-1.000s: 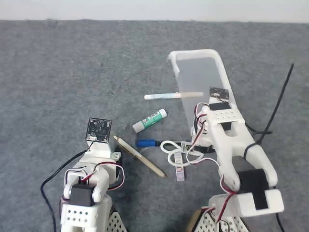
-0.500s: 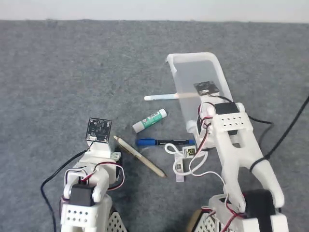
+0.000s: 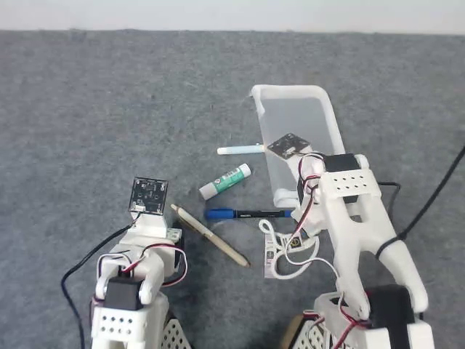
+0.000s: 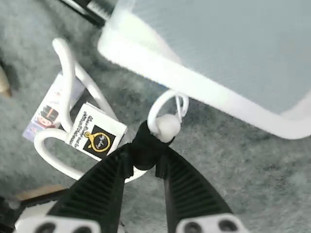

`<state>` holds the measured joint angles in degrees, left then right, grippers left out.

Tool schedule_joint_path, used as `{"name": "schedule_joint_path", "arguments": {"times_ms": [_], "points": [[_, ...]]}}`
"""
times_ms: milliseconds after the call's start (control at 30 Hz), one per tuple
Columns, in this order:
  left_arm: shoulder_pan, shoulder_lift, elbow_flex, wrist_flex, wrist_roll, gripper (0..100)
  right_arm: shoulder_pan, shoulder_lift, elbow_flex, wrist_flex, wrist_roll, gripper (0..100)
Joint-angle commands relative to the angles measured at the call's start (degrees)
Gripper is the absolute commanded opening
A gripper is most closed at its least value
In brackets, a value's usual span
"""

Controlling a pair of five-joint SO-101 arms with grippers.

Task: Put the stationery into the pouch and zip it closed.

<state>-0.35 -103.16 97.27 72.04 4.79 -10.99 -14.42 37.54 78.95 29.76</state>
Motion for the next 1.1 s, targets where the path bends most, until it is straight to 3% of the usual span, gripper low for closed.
{"name": "schedule_joint_path", "arguments": {"times_ms": [0,233,333,700,1067], "points": [[-0.18,-1.05,-0.75,0.26,-0.09,8,0.22,-3.56,-2.2,0.92,1.93,0.8],[-0.18,-1.05,-0.75,0.26,-0.09,8,0.22,-3.56,-1.85,1.19,1.58,18.8],[-0.18,-1.05,-0.75,0.26,-0.09,8,0.22,-3.56,-1.85,1.19,0.88,19.1],[-0.18,-1.05,-0.75,0.26,-0.09,8,0.13,-3.65,-1.85,0.57,-13.45,19.1],[-0.18,-1.05,-0.75,0.26,-0.09,8,0.13,-3.56,5.8,-9.89,-15.74,19.1]]}}
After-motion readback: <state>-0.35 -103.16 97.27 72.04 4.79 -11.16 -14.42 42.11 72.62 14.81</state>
